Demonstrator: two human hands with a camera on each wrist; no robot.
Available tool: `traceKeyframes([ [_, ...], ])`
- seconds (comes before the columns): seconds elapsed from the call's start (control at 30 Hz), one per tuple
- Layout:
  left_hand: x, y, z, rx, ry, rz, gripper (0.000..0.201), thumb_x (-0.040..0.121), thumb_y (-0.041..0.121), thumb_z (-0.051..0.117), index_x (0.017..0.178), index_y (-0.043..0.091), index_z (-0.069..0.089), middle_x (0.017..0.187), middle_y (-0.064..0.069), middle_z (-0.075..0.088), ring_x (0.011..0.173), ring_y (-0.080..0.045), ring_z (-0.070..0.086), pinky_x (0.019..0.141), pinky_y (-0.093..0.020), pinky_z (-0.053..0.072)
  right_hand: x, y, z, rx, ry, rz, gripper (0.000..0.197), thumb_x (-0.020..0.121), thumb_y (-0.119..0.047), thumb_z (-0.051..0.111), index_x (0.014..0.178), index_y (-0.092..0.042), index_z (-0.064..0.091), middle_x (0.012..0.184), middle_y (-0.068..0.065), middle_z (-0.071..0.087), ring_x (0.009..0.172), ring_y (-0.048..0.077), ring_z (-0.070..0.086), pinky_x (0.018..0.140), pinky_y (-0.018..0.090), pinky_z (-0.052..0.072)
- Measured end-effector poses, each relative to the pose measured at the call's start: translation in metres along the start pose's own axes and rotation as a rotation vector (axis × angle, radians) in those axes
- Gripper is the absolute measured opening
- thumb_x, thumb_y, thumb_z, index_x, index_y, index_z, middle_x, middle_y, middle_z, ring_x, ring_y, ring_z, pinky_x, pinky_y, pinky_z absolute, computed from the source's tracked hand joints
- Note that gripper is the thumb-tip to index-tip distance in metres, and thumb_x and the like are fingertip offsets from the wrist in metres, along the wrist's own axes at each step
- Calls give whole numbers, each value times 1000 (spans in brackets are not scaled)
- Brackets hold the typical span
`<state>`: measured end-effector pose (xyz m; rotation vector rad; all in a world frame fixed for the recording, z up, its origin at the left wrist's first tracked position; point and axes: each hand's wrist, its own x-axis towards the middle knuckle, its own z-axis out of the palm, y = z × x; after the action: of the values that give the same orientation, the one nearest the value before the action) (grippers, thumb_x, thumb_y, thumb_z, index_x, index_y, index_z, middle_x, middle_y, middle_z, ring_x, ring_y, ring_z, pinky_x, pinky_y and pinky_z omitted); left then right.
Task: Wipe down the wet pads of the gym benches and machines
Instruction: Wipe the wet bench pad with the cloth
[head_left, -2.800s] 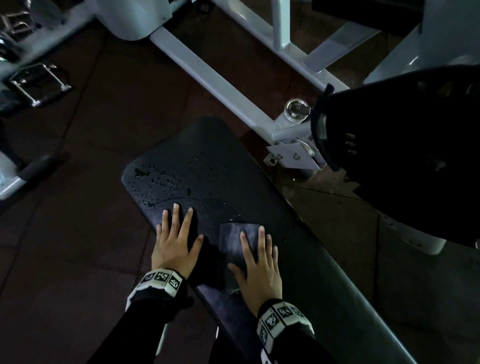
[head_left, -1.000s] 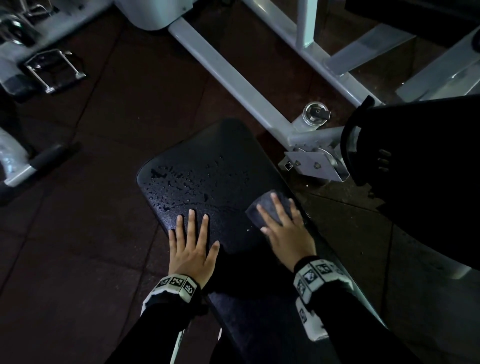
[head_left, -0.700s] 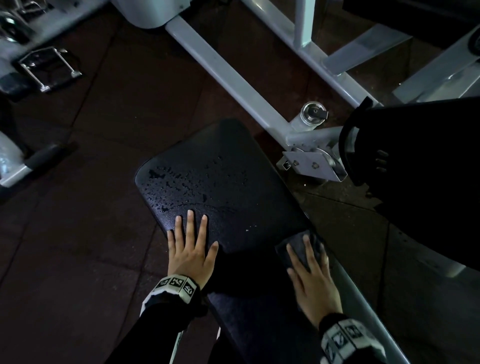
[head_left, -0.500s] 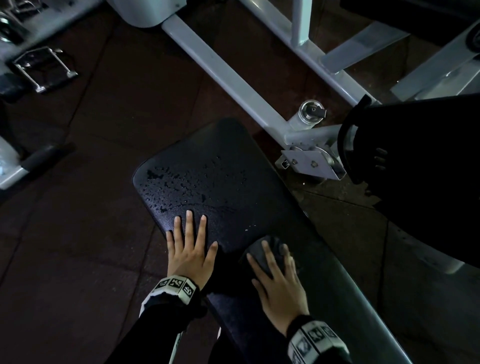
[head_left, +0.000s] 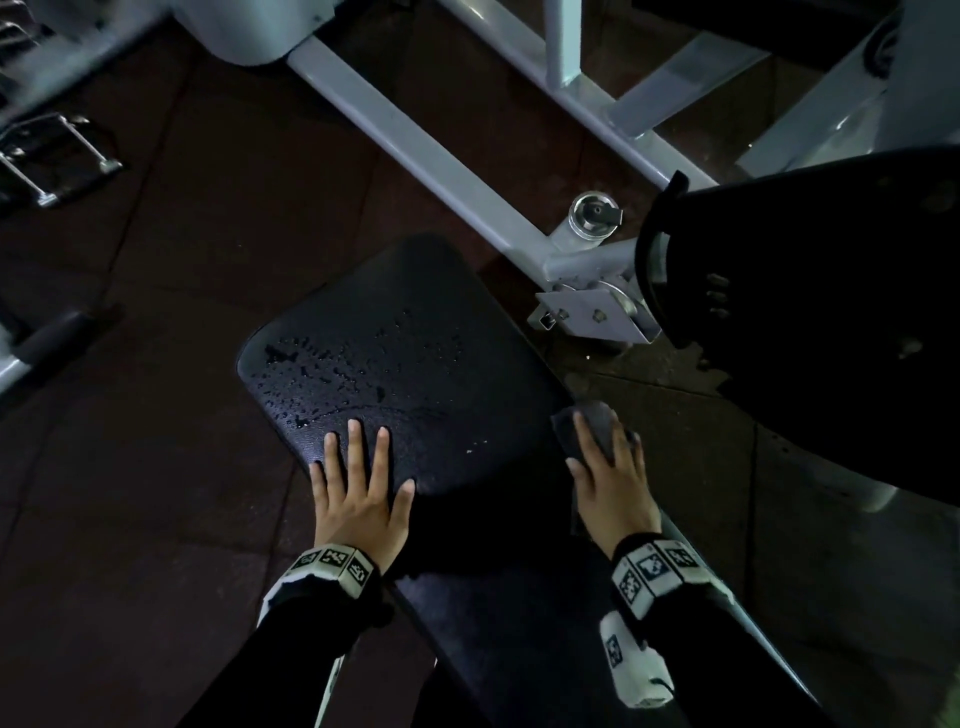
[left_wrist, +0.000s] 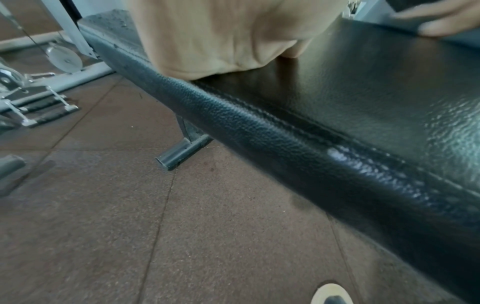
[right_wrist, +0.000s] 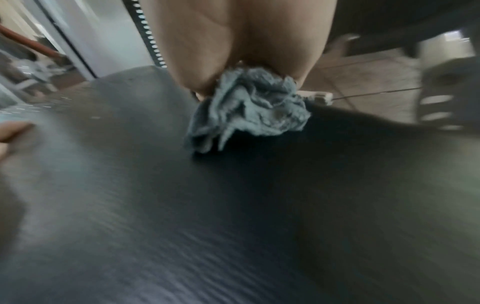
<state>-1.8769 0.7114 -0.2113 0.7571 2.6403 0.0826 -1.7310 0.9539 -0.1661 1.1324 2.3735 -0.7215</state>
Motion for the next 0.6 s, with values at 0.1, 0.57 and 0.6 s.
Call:
traceKeyframes([
  [0.1,1,0,2,2,6,-14,72,91,62,12,152,24,4,159,-5,-9,143,-20,-25,113,-37,-22,-16,35,-5,99,-20,103,53,98,-47,24,144,-49,-1,157,4,9,144,26,4,113,44,24],
  [0.57,6,-2,-2,1,-70,-24,70,93,62,7,153,25,4,160,-8,0,145,-25,-16,115,-40,-15,-25,81,-1,168,-58,150,50,98,-41,32,145,-44,17,145,5,35,128,30,39,102,43,38],
  [0.6,6,-2,-4,-12,-81,-19,70,93,62,8,152,24,8,159,-10,5,146,-26,-15,115,-41,-13,-20,74,-1,168,-46,141,49,98,-41,32,145,-43,17,146,4,35,129,30,38,103,42,37],
])
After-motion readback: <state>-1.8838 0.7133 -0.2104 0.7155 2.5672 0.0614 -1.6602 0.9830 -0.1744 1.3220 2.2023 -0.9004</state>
